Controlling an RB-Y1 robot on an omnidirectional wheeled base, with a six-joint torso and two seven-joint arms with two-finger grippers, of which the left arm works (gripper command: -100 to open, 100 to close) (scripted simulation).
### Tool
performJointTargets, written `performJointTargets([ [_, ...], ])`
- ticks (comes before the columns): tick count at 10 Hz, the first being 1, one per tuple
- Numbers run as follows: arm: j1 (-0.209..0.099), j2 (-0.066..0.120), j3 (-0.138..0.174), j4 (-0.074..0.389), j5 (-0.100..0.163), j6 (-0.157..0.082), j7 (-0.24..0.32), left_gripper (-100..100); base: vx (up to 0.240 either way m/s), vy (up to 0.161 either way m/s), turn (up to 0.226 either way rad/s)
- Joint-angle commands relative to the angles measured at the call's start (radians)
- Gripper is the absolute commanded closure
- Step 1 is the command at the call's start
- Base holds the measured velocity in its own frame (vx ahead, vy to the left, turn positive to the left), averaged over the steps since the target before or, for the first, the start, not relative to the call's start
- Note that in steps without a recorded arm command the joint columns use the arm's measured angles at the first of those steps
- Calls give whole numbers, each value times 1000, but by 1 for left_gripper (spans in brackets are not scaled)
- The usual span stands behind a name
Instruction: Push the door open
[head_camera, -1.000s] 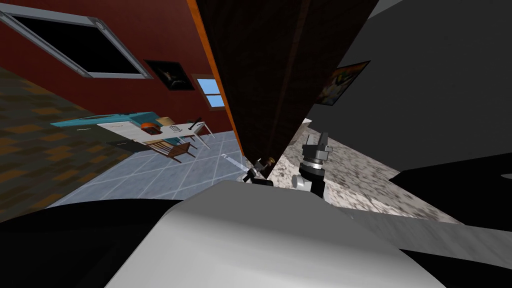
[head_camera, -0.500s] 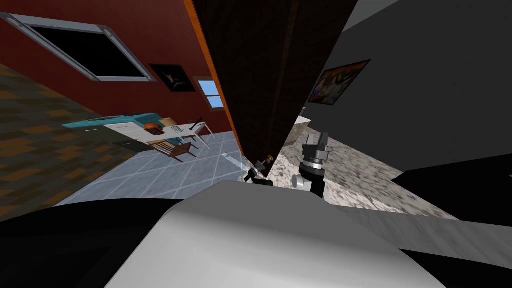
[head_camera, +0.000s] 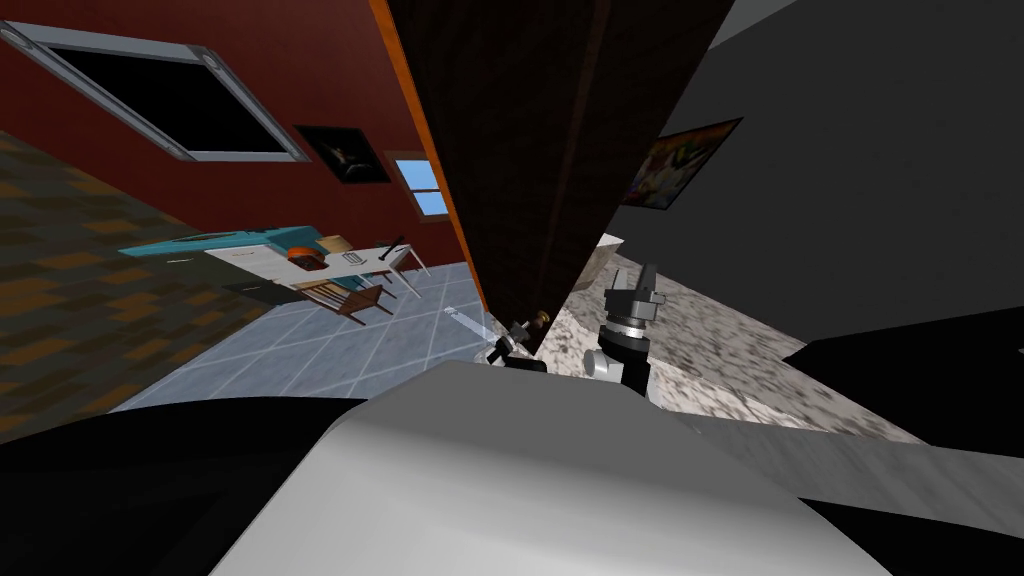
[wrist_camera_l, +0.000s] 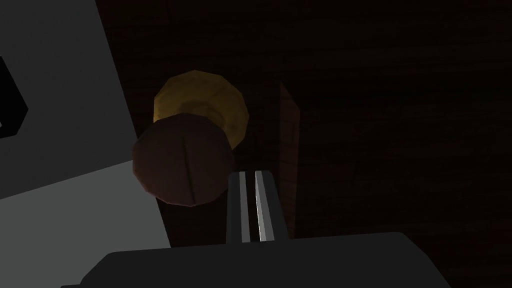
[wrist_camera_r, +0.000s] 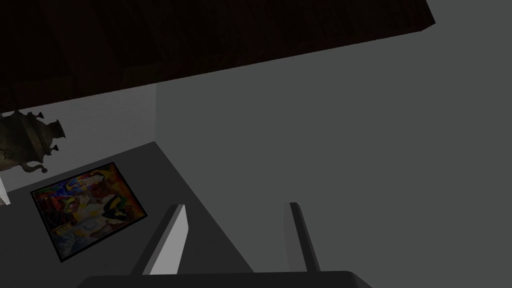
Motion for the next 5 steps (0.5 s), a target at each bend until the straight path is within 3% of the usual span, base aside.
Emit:
performJointTargets([
  [1,11,23,1,-19,5,9,-2,-100,-14,198,-49],
  [3,41,49,8,-57,22,24,-15,-100,-60,194,-87],
  [5,72,40,15,-98,40,41,-28,-100,-157,118,-100],
])
